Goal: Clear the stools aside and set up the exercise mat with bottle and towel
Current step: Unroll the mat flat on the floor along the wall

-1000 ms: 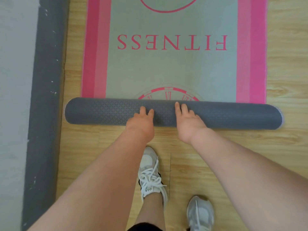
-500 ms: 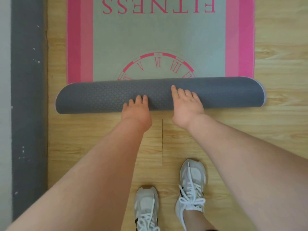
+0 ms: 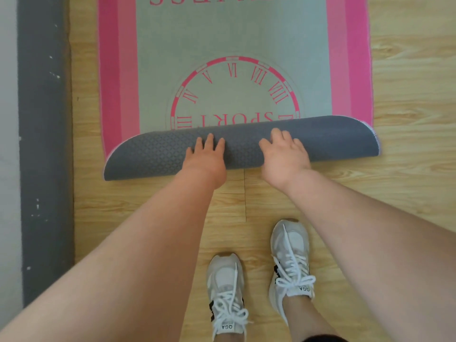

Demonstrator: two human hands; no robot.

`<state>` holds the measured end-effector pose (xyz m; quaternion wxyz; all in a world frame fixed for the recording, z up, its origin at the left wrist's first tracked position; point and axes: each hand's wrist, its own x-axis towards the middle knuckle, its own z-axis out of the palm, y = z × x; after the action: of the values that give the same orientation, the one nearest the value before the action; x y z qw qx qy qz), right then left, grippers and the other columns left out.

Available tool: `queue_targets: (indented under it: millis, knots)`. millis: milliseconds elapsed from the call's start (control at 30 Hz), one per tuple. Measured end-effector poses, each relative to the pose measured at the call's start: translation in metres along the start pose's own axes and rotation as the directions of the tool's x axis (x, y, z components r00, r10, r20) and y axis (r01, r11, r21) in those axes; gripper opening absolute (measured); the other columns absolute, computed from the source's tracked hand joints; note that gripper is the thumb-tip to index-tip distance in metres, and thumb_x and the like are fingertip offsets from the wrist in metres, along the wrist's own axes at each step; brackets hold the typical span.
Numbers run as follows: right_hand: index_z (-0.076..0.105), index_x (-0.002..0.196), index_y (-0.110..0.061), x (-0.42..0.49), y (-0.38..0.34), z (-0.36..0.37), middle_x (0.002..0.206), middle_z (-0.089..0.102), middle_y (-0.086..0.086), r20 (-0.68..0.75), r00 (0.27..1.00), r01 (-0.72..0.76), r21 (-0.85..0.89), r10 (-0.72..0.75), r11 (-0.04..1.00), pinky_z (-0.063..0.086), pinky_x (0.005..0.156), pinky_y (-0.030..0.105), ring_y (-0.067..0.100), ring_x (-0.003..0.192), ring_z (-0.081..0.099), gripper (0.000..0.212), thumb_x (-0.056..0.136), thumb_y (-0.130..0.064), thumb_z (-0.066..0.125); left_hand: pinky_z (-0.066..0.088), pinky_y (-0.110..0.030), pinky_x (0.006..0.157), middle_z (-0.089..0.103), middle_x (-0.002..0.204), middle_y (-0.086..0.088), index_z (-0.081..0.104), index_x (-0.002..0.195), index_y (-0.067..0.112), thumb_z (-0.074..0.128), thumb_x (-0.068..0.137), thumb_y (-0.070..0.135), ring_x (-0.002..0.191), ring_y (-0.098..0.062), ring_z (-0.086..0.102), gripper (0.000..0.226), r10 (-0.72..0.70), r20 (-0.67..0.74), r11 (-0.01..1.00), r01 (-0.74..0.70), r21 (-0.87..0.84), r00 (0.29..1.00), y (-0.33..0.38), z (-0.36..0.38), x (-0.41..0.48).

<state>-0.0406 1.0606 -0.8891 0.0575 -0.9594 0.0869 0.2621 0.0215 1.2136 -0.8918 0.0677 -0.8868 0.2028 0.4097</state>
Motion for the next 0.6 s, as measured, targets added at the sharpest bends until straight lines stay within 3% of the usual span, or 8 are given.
queue_targets:
  millis: [100,200,267,400,500,600]
  knots:
    - [0.039,0.134,-0.011,-0.003,0.01,0.001,0.141,0.037,0.011,-0.05,0.996,-0.076,0.07,0.08,0.995,0.027,0.111,0.039,0.028,0.133,0.032,0.058,0.081,-0.018,0.062,0.017,-0.046,0.117,0.005,0.16,-0.01,0.008,0.153,0.019,0.04,0.089,0.009,0.146,-0.032,0.01,0.072,0.002,-0.027,1.0,-0.001,0.015,1.0,0.006,0.018,-0.02]
    - [0.018,0.151,-0.012,-0.007,0.011,0.01,0.158,0.021,0.009,0.092,0.99,-0.115,0.068,0.109,0.991,0.01,0.121,0.044,0.027,0.147,0.014,0.081,0.084,-0.022,0.061,0.032,-0.041,0.108,0.023,0.15,-0.008,0.021,0.149,0.018,0.044,0.086,0.008,0.134,-0.029,0.03,0.067,0.032,-0.07,0.999,-0.029,0.036,0.997,0.007,0.04,-0.04]
    - [0.01,0.154,-0.013,-0.014,0.007,0.02,0.153,0.028,0.012,0.154,0.983,-0.109,0.035,0.102,0.993,0.017,0.118,0.043,0.03,0.143,0.023,0.087,0.085,-0.024,0.061,0.039,-0.039,0.095,0.036,0.14,-0.006,0.028,0.144,0.017,0.044,0.086,0.007,0.124,-0.027,0.041,0.061,0.033,-0.123,0.999,-0.034,-0.01,0.992,0.006,0.051,-0.049]
    - [0.02,0.148,-0.007,-0.041,0.0,0.041,0.139,0.04,0.015,0.154,0.981,-0.112,-0.039,0.117,0.993,0.037,0.097,0.037,0.031,0.127,0.039,0.078,0.082,-0.015,0.062,0.04,-0.036,0.075,0.048,0.127,-0.006,0.034,0.139,0.016,0.049,0.085,0.01,0.114,-0.028,0.048,0.056,-0.056,-0.292,0.997,0.039,-0.064,0.955,0.008,0.066,-0.064]
    - [0.032,0.138,-0.007,-0.068,0.005,0.057,0.126,0.051,0.013,0.176,0.981,-0.078,-0.044,0.085,0.996,0.041,0.085,0.038,0.031,0.116,0.049,0.062,0.08,-0.003,0.056,0.038,-0.039,0.092,0.035,0.143,-0.01,0.03,0.143,0.015,0.052,0.081,0.01,0.127,-0.03,0.036,0.066,-0.079,-0.377,0.997,0.079,-0.014,0.923,0.007,0.08,-0.071]
    - [0.041,0.126,-0.008,-0.092,0.007,0.067,0.121,0.049,0.013,0.144,0.989,-0.027,-0.068,0.036,0.997,0.037,0.076,0.036,0.031,0.112,0.047,0.051,0.078,0.003,0.053,0.029,-0.041,0.108,0.026,0.153,-0.011,0.016,0.15,0.017,0.052,0.085,0.009,0.137,-0.03,0.027,0.075,-0.063,-0.229,0.998,0.064,-0.006,0.971,0.011,0.093,-0.083]
